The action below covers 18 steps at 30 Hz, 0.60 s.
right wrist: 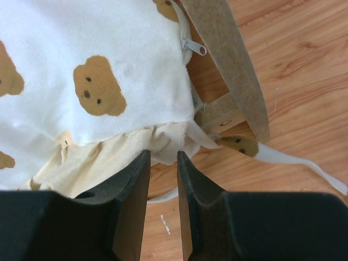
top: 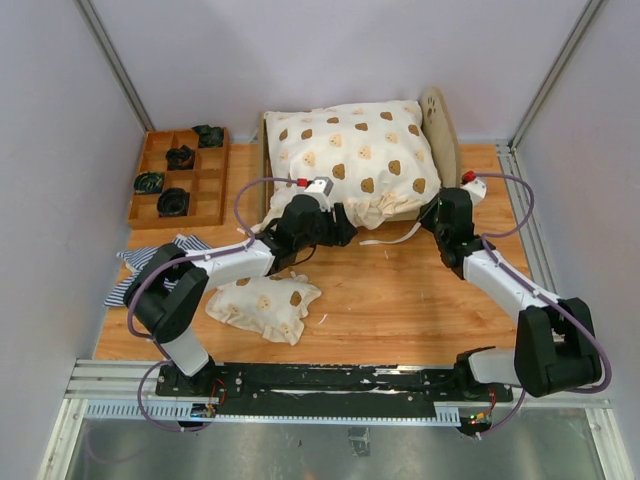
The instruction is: Set up the pet bed
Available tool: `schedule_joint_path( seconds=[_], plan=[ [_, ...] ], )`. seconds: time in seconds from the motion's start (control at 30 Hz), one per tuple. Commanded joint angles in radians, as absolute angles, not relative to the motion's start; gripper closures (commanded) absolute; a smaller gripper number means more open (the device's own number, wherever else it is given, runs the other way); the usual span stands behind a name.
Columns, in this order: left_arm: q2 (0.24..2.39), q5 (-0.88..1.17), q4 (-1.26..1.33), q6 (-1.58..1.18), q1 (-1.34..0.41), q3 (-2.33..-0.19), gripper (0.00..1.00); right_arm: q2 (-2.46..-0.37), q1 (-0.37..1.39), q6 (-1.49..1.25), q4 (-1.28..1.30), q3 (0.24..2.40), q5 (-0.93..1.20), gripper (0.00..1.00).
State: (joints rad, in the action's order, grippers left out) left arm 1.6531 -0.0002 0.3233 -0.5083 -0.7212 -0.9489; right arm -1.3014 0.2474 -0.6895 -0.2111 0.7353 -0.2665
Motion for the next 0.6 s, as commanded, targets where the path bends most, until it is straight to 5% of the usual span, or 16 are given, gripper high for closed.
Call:
schedule_joint_path(
  seconds=[0.0,0.57],
  plan=[
    [1.685,0.02,0.37,-0.519,-0.709,-0.971,0.41,-1.333,0.226,-0.703,-0.258,0.737,-0.251,0.72],
    [1.701,0.03,0.397,-0.538,-0.689,-0.959,0.42,-1.35,0.207,-0.746,-0.364,0.679,-0.207,0.67]
  ],
)
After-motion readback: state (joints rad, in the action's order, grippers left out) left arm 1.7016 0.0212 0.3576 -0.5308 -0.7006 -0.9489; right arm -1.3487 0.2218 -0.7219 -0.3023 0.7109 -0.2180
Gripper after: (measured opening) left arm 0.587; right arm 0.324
